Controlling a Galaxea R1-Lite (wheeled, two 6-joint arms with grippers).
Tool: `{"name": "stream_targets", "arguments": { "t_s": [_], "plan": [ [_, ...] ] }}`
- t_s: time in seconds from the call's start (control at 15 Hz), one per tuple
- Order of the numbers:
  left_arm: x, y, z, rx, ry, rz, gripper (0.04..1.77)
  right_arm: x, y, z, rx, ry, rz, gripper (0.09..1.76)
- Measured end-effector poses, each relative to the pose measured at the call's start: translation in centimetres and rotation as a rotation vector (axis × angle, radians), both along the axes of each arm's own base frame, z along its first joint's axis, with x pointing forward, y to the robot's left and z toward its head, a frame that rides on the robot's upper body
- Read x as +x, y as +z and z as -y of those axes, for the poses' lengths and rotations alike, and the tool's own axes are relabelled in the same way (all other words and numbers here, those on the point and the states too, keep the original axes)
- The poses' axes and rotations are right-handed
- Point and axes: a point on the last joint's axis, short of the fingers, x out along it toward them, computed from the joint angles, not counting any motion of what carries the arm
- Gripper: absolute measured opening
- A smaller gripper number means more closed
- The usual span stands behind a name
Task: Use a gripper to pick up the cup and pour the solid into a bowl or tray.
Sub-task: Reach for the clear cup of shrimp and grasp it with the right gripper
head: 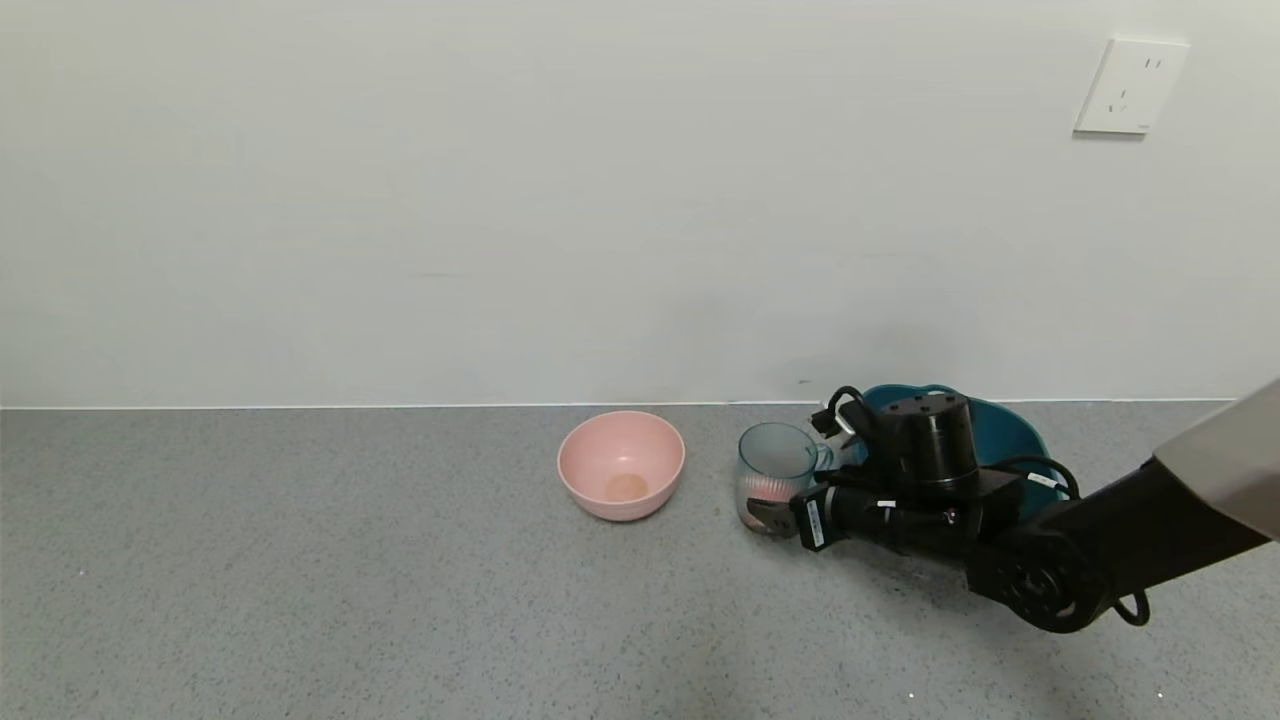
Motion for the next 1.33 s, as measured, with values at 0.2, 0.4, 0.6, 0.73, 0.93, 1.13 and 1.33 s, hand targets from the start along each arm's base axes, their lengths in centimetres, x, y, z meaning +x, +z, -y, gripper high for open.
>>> {"name": "stream_targets", "arguments": {
  "t_s": [0.2,0.4,0.6,0.73,0.93,1.13,1.33],
  "plan": [
    [0.0,0.0,0.0,0.000,0.000,0.000,1.72,0.4,-1.1,-0.4,0.017,-0.004,0.034,1.71],
    [0.0,0.0,0.0,0.000,0.000,0.000,1.72,0.6,-2.1,-0.8,0.009,-0.031,0.054,1.71],
    [0.0,0.0,0.0,0.000,0.000,0.000,1.72,0.6,-2.8,-1.2,0.003,-0.029,0.048,1.71],
    [0.0,0.0,0.0,0.000,0.000,0.000,1.72,0.8,-2.9,-1.3,0.016,-0.034,0.043,1.71],
    [0.0,0.0,0.0,0.000,0.000,0.000,1.72,1.0,-2.8,-1.4,0.033,-0.040,0.053,1.71],
    [0.0,0.0,0.0,0.000,0.000,0.000,1.72,1.2,-2.4,-1.5,0.054,-0.050,0.099,1.71],
    [0.0,0.0,0.0,0.000,0.000,0.000,1.72,1.3,-2.5,-1.5,0.053,-0.061,0.110,1.71]
  ]
}}
